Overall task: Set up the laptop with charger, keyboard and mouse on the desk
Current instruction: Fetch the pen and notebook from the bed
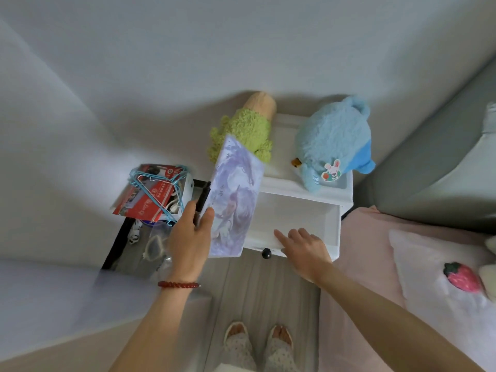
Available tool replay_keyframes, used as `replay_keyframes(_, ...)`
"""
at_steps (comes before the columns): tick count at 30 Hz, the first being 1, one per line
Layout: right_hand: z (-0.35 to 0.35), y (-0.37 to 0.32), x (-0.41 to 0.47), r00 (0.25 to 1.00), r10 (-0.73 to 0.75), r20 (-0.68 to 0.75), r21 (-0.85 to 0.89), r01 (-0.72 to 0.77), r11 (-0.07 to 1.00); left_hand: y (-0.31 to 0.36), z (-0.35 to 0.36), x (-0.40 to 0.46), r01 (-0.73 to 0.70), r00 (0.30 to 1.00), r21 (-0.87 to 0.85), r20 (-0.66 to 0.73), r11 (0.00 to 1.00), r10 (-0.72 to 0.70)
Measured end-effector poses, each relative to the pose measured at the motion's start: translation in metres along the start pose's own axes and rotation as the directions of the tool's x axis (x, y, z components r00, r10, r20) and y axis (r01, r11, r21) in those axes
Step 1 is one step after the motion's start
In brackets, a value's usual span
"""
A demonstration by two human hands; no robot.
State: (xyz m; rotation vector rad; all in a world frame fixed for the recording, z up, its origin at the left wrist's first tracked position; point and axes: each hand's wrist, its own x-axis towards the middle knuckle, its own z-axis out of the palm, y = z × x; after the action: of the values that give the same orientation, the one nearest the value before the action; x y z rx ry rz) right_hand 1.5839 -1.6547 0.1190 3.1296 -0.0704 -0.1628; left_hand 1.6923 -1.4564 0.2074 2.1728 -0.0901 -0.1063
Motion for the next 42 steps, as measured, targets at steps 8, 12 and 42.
replay_keyframes(8, 0.004, 0.018, 0.049, 0.991, 0.01, 0.136, -0.209, 0.019, 0.978, -0.013, 0.008, 0.002, 0.092, 0.986, -0.214, -0.118, 0.972, -0.12)
replay_keyframes(12, 0.003, 0.018, 0.08, 0.991, 0.052, 0.122, -0.281, -0.016, 0.959, -0.022, 0.007, -0.001, 0.095, 0.982, -0.239, -0.137, 0.966, -0.13)
replay_keyframes(42, -0.069, -0.098, -0.411, 0.043, 0.855, 0.517, 0.855, 0.023, -0.518, 0.051, 0.071, -0.271, -0.238, 0.39, 0.008, 0.917, 0.971, 0.088)
